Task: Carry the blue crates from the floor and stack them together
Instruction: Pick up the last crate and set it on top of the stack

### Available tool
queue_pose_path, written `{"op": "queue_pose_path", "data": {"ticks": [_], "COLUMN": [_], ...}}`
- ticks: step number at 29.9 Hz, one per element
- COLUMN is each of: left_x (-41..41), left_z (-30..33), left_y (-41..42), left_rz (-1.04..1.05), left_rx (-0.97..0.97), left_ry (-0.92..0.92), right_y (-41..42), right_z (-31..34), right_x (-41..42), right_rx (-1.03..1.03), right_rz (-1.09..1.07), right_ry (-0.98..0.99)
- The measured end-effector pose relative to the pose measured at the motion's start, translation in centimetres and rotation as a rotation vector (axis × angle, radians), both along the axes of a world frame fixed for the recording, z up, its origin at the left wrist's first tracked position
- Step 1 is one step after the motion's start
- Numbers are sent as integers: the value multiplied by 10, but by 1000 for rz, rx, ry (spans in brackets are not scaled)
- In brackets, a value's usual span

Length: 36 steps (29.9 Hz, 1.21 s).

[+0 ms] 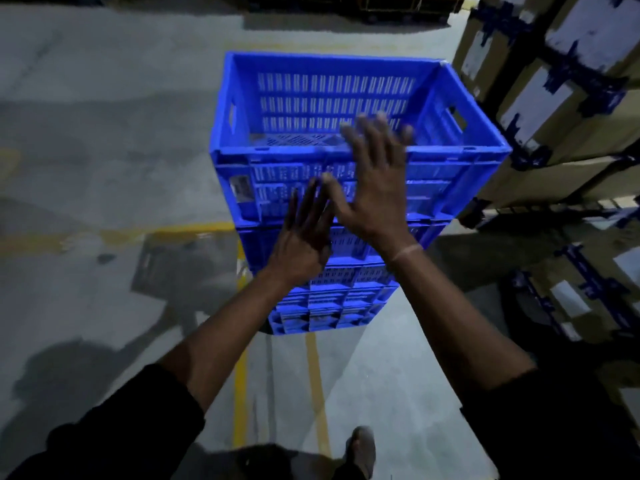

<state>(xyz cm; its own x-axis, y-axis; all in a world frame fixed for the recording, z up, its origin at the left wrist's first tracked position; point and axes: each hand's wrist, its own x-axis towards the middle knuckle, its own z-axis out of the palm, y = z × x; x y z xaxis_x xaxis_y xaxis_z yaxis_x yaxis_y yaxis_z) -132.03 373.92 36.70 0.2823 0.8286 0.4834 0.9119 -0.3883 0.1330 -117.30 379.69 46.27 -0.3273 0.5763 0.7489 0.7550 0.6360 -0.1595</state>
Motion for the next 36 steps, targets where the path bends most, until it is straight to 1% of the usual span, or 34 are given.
{"op": "queue_pose_path", "data": {"ticks": [2, 3, 4, 5, 6, 7, 9, 10, 11, 12, 13, 16, 19, 23, 26, 28, 30, 31, 32, 33, 35, 36], "left_x": [-23, -33, -42, -50, -57, -62, -69, -74, -79, -83, -85, -89, -90, -98, -99, -99, -100, -97, -92, -84, -68, -61], "left_z": [-47, -65, -81, -92, -101, -107, -109, -103, -97, -90, -82, -72, -74, -78, -73, -65, -56, -46, -32, -15, 28, 48], "left_y": [-22, -31, -40, -48, -55, -60, -61, -57, -51, -44, -36, -13, -2, 1, 2, 1, 0, -3, -7, -11, -17, -16], "left_rz": [28, 60, 106, 160, 220, 302, 463, 516, 544, 544, 523, 472, 516, 491, 529, 549, 606, 635, 667, 678, 585, 512], "left_rx": [-113, -187, -257, -315, -348, -352, -312, -294, -289, -285, -269, -210, -147, -132, -170, -229, -320, -315, -263, -170, 48, 117], "left_ry": [-84, -117, -155, -209, -301, -437, -778, -946, -1075, -1152, -1181, -1139, -1113, -1163, -1203, -1155, -1102, -1071, -1019, -935, -640, -485], "right_y": [11, 15, 19, 21, 23, 23, 25, 27, 29, 31, 31, 31, 35, 39, 36, 31, 25, 21, 18, 18, 19, 21], "right_z": [4, -1, -6, -11, -14, -17, -21, -22, -24, -26, -27, -31, -31, -38, -37, -32, -27, -21, -15, -11, 0, 3], "right_x": [-40, -52, -61, -65, -67, -67, -67, -67, -68, -69, -68, -69, -70, -72, -73, -72, -69, -65, -61, -57, -45, -39], "right_rx": [-54, -88, -96, -82, -60, -41, -18, -10, 1, 11, 19, 25, 46, 80, 32, -7, -50, -67, -85, -107, -151, -167], "right_rz": [25, -4, -35, -67, -94, -115, -148, -158, -164, -170, -175, -185, -176, -184, -189, -182, -130, -107, -87, -63, 13, 54], "right_ry": [-264, -333, -358, -350, -329, -317, -326, -329, -322, -310, -300, -285, -265, -247, -292, -332, -352, -372, -402, -435, -473, -475]}}
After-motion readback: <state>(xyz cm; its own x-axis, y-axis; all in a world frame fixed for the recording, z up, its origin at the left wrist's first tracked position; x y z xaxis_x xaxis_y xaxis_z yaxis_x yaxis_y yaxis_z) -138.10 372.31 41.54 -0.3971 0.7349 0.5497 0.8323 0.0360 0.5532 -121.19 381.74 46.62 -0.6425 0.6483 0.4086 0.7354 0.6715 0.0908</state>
